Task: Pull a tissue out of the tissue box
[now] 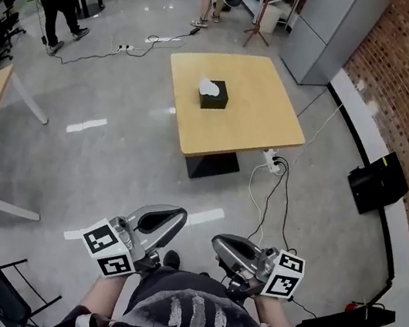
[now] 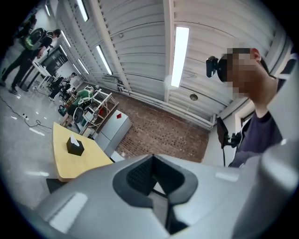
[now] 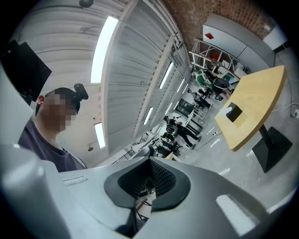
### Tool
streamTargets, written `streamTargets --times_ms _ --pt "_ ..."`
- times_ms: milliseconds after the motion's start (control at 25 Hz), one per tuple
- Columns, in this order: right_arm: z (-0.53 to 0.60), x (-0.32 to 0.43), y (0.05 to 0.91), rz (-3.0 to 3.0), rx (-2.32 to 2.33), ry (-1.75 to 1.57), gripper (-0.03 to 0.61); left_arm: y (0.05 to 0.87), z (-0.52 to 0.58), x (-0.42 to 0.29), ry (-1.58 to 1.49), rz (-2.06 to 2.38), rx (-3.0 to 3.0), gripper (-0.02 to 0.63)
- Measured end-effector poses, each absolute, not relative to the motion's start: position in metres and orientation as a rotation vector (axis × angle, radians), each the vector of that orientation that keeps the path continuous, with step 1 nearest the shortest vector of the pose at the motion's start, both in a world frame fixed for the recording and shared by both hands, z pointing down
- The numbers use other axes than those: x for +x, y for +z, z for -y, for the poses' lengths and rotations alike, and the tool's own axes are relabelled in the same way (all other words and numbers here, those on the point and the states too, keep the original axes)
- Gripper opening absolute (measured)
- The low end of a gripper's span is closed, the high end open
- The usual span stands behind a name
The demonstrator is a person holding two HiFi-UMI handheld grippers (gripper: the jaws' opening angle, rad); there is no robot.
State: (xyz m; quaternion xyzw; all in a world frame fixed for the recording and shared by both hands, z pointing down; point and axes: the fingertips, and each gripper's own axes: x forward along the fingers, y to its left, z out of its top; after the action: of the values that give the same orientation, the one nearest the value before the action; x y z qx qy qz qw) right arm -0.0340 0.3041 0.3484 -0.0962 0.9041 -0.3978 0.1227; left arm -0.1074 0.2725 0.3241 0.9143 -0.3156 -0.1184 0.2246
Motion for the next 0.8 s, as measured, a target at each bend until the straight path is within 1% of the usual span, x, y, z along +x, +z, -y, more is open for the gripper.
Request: streamTargets --times_ms 520,800 --pt "-0.301 -0.094 0.368 -2.722 -0.303 -1.269 -0.003 0.341 -0.269 -0.171 -0.41 0.875 2.476 0.002" --pt "-0.3 -0.105 0.373 -2.756 -0.284 -1.283 -0.003 0.34 -0.272 -0.172 -0.428 0.879 2.481 0.002"
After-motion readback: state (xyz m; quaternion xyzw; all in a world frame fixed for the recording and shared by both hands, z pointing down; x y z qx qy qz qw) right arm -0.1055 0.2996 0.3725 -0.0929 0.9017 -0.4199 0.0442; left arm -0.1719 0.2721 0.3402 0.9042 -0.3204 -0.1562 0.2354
